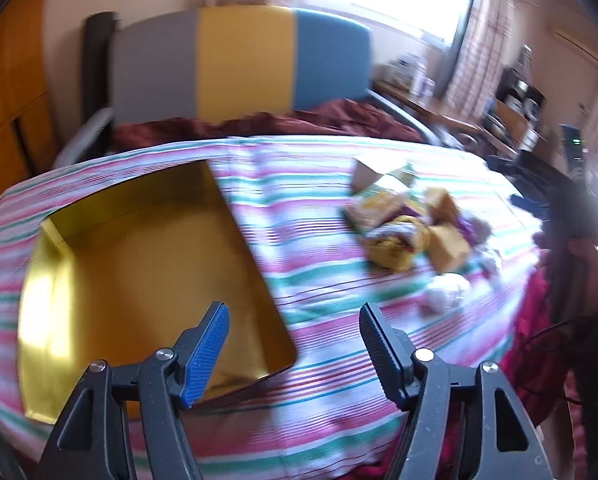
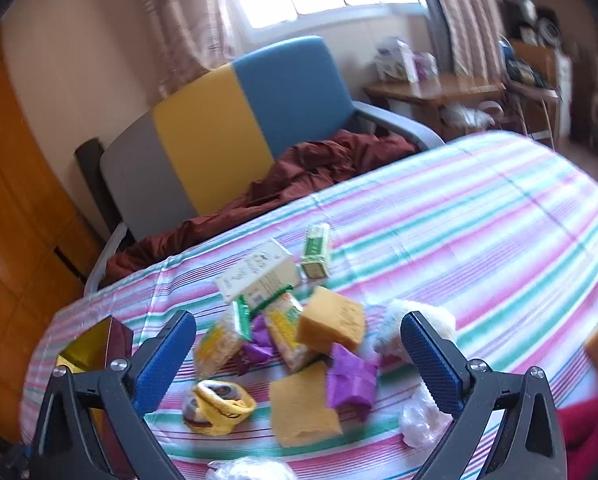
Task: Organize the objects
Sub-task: 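Grasp the yellow-wrapped sock doll with the left gripper while the right gripper grasps the plastic bundle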
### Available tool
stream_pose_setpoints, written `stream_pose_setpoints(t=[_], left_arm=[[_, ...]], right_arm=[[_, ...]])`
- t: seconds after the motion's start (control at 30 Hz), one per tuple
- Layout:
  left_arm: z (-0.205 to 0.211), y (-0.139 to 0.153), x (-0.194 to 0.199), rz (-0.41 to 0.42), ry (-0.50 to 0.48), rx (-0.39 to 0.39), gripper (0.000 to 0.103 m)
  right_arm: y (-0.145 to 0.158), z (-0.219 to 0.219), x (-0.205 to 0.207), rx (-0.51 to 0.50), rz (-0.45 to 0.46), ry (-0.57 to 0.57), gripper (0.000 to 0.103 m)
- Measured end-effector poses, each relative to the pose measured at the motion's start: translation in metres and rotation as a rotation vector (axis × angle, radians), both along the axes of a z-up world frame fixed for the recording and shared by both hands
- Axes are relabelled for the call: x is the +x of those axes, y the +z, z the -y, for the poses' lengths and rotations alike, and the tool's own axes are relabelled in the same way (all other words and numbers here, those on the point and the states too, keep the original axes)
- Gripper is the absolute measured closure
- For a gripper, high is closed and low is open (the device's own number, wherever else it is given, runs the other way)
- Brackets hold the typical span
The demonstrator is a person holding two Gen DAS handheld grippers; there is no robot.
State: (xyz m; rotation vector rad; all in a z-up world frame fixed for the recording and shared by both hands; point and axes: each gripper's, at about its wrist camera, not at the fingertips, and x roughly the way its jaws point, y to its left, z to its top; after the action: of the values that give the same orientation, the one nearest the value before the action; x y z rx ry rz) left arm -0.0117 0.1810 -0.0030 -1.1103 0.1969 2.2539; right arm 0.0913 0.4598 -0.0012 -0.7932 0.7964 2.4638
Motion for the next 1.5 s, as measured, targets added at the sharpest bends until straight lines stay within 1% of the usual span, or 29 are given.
stream_pose_setpoints(t=[0.07,0.13,0.2,0.27,0.33,0.4,0.47,0.53,0.63,0.7,0.73,0.77,0.8,0.83,0.87,0.9,0.93,1.0,1.07,1.17,1.33,1.4,1.5], left_arm=[[-0.02,-0.003,-0.005,0.052,-0.046,0.017,0.035],[-0.042,-0.008,-0.012,0.113,-0.087,0.056,0.035],[-0.064,-0.015,-0.022,0.157,-0.104,0.078,0.035],[-0.082,-0.019,-0.027,0.162,-0.115,0.088,0.035],[-0.103,-0.023,-0.032,0.136,-0.135,0.08,0.035],[-0.123,-0.031,-0.038,0.121,-0.142,0.045,0.035],[-0.138,-0.04,-0.048,0.142,-0.129,0.024,0.035],[-0.15,-0.049,-0.058,0.179,-0.116,0.033,0.035],[-0.167,-0.063,-0.064,0.187,-0.114,0.014,0.035],[-0.175,-0.075,-0.068,0.211,-0.121,-0.006,0.035],[-0.176,-0.08,-0.069,0.211,-0.116,-0.019,0.04],[-0.175,-0.083,-0.07,0.204,-0.105,-0.024,0.044],[-0.171,-0.085,-0.07,0.194,-0.092,-0.022,0.052],[-0.167,-0.087,-0.07,0.196,-0.085,-0.007,0.057],[-0.162,-0.088,-0.07,0.204,-0.082,0.014,0.059],[-0.156,-0.088,-0.071,0.208,-0.083,0.032,0.063],[-0.152,-0.088,-0.07,0.205,-0.086,0.042,0.067],[-0.144,-0.083,-0.067,0.185,-0.083,0.047,0.069],[-0.136,-0.08,-0.06,0.172,-0.093,0.042,0.07],[-0.123,-0.069,-0.042,0.111,-0.12,0.023,0.071],[-0.1,-0.047,-0.018,0.062,-0.149,0.05,0.071],[-0.09,-0.039,-0.013,0.047,-0.147,0.06,0.071],[-0.072,-0.03,-0.005,0.024,-0.142,0.081,0.071]], right_arm=[[-0.004,-0.007,0.001,-0.056,-0.015,-0.01,0.0],[-0.002,-0.008,0.002,-0.06,-0.034,-0.011,0.0],[-0.001,-0.005,0.003,-0.065,-0.04,0.002,0.0],[-0.001,-0.003,0.004,-0.073,-0.046,0.02,0.0],[-0.001,-0.003,0.003,-0.082,-0.055,0.036,0.0],[-0.002,-0.005,0.002,-0.1,-0.066,0.054,0.0],[-0.003,-0.005,0.0,-0.117,-0.074,0.069,0.0],[-0.003,-0.005,0.0,-0.132,-0.092,0.087,0.0],[-0.002,-0.004,0.0,-0.133,-0.108,0.095,0.0],[-0.001,-0.003,-0.001,-0.131,-0.113,0.104,0.0],[-0.001,-0.002,-0.001,-0.127,-0.113,0.107,0.0],[0.0,0.0,-0.002,-0.122,-0.11,0.109,0.0],[0.0,0.001,-0.003,-0.119,-0.107,0.115,0.0],[0.0,0.001,-0.005,-0.116,-0.098,0.12,0.0],[-0.002,0.002,-0.007,-0.111,-0.081,0.124,0.0],[-0.003,0.003,-0.009,-0.106,-0.065,0.123,0.0],[-0.004,0.003,-0.011,-0.103,-0.05,0.123,0.0],[-0.007,0.002,-0.014,-0.111,-0.032,0.127,0.0],[-0.01,0.002,-0.015,-0.107,-0.014,0.123,0.0],[-0.013,0.002,-0.017,-0.111,0.004,0.123,0.0],[-0.018,0.005,-0.022,-0.101,0.042,0.132,0.004],[-0.019,0.008,-0.024,-0.102,0.054,0.154,0.005],[-0.02,0.022,-0.03,-0.07,0.099,0.206,0.007]])
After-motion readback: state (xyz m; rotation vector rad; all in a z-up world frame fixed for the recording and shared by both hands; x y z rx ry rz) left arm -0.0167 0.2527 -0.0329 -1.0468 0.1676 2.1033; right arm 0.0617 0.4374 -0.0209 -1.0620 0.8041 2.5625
